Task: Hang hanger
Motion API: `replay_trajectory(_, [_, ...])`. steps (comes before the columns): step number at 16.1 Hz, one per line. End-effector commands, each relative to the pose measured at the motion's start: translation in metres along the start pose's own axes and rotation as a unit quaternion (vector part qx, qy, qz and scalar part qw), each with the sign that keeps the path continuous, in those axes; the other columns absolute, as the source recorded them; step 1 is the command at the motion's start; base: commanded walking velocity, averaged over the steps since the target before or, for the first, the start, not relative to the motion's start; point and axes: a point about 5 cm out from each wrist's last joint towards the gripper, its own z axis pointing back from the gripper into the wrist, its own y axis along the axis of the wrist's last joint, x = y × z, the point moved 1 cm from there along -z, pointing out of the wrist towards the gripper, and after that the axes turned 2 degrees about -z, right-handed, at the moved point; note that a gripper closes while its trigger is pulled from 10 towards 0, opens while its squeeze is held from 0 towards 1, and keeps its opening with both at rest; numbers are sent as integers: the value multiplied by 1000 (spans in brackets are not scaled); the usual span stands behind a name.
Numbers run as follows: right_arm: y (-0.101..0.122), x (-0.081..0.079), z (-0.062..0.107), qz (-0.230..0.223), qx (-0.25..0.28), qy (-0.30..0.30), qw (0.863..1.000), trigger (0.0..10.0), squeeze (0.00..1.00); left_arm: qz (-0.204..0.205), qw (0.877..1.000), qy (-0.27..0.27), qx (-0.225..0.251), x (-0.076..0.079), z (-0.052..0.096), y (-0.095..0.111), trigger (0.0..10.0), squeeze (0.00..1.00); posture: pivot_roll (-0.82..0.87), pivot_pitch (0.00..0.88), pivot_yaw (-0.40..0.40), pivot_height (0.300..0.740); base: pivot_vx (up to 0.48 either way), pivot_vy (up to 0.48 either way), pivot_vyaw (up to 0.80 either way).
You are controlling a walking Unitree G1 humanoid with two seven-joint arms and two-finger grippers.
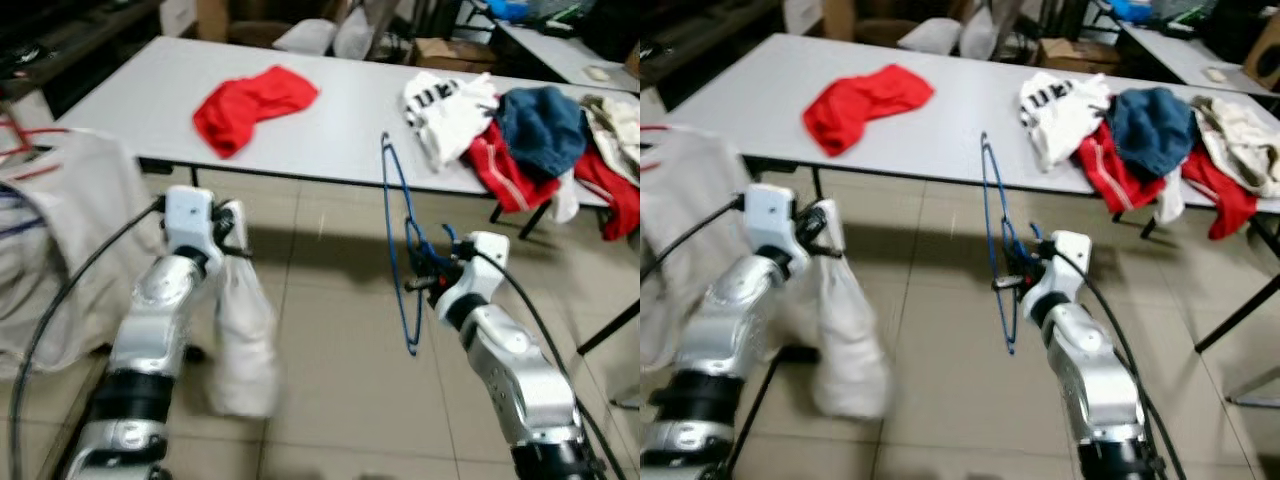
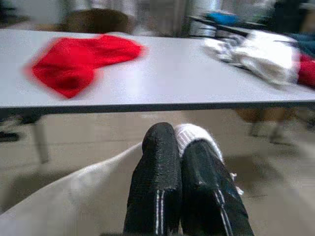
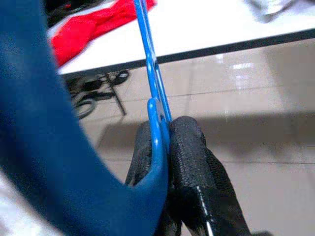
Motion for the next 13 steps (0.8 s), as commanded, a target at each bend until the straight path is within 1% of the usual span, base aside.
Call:
replay_trajectory(1, [9,-3,-1,7,13,15,1000,10000,0,-13,1000,1,19,-5,0,12,10000,0,-56,0,-72,740,435,0,0])
replay_trajectory(3, [13,-2,2,47,10,53,997,10000,0,-18,1000,-1,18,-5,-1,12,10000,0,-56,0,-72,740,437,0,0])
replay_trajectory(4, [15,1,2,56,10,59,997,10000,0,-18,1000,-5,19,-4,-2,13,10000,0,-56,0,-66,740,439,0,0])
replay_trajectory(6, [29,21,7,91,17,69,993,10000,0,-27,999,-24,20,2,-5,15,10000,0,-66,0,-57,740,431,0,0])
replay_trajectory(7, [32,25,9,104,16,73,992,10000,0,-28,999,-26,20,3,-6,15,10000,0,-69,0,-55,740,435,0,0])
replay_trajectory(9, [33,26,10,106,14,72,992,10000,0,-28,999,-27,20,4,-6,15,10000,0,-69,0,-55,740,433,0,0])
replay_trajectory(13, [26,13,12,106,10,93,990,10000,0,-34,999,-29,28,1,-6,22,10000,0,-62,0,-54,740,434,0,0])
